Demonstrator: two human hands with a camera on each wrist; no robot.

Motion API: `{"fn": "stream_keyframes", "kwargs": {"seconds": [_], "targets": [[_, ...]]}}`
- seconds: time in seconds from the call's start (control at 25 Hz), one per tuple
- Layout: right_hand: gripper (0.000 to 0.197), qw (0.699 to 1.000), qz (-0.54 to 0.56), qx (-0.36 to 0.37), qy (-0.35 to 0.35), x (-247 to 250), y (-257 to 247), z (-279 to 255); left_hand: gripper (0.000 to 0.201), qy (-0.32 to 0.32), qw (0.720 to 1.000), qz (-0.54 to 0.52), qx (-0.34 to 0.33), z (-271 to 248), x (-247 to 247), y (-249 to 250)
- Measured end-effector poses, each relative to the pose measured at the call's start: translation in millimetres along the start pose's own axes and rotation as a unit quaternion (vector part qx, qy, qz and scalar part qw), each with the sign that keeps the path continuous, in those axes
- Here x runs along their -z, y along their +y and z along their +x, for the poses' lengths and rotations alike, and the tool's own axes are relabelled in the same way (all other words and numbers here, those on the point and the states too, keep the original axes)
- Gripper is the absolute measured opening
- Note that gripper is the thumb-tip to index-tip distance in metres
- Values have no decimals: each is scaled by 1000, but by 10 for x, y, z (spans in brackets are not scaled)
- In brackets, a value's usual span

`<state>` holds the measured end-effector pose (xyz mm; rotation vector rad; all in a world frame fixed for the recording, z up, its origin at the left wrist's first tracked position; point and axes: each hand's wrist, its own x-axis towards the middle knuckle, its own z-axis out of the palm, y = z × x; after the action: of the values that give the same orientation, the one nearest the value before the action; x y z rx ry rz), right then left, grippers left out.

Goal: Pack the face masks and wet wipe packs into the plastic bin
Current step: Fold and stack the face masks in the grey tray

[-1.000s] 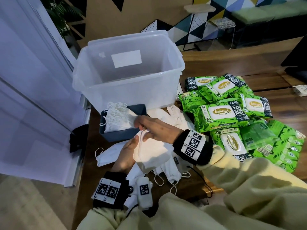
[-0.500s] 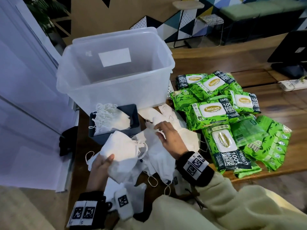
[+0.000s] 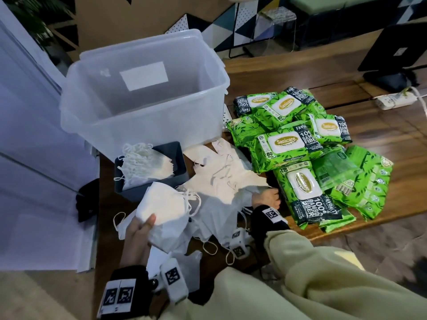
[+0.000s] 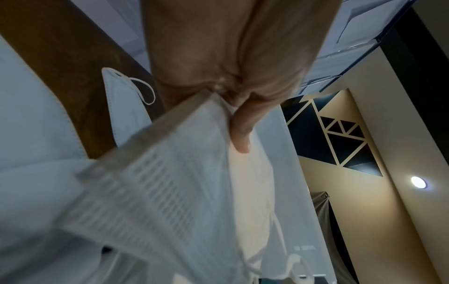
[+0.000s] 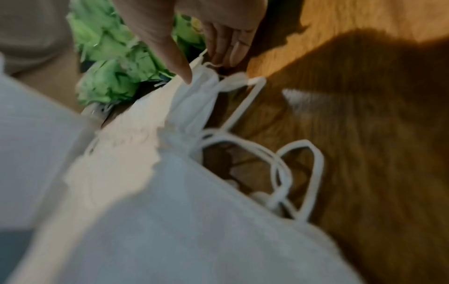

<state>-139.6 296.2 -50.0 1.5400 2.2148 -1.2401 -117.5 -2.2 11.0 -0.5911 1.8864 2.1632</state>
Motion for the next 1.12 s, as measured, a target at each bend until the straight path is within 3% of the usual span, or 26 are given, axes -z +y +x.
{"fn": "stream_keyframes", "kwargs": {"seconds": [0.08,0.2,0.36,0.52,0.68,0.84,1.12], "targets": [[45,995,93,-22,-22,-6,7,122,16,-5,1000,-4,3,-38,-56,22],[32,985,156,29,-64,72,-29,155,15,12,1000,-2,9,-45,-25,35],[32,983,87,161,9,324,-109,-72,24,16,1000,-14,14,-14,13,38],[43,957,145,243,65,653,-209,-373,21,14,1000,-15,8,28,-34,62],[52,971,140,186,-58,939,-227,-438,30,11,1000,-2,9,76,-71,38],[52,958,194,89,-193,1030,-33,-492,36,13,1000,-2,-13,68,-143,70],[56,912,205,130,-330,1065,58,-815,78,-7,998,46,-38,-9,-360,165]]}}
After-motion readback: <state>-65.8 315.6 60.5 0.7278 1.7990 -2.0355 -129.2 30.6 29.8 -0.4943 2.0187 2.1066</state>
